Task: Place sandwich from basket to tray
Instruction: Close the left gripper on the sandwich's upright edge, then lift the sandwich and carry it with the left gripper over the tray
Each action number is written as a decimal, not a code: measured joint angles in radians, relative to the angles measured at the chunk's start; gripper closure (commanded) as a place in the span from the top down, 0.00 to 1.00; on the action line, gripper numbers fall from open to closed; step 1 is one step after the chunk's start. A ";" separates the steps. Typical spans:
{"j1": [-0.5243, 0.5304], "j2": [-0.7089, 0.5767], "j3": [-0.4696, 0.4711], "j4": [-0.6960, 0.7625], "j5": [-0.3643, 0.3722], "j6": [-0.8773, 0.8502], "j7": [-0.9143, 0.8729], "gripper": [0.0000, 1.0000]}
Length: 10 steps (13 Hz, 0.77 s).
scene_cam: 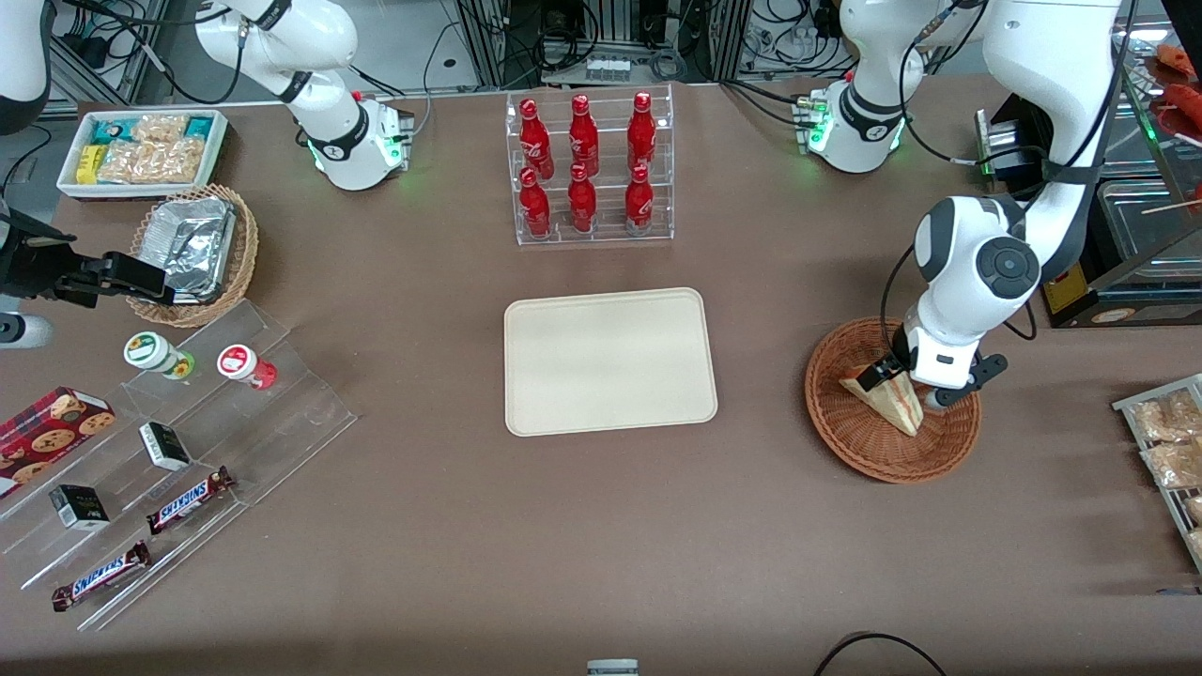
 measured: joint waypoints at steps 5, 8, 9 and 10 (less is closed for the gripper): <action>0.003 0.036 0.003 0.000 -0.001 0.049 -0.015 0.49; 0.004 0.039 0.003 0.000 -0.001 0.054 -0.017 0.14; 0.004 0.039 0.004 0.000 -0.001 0.054 -0.017 0.14; 0.004 0.039 0.004 0.002 -0.001 0.055 -0.017 0.14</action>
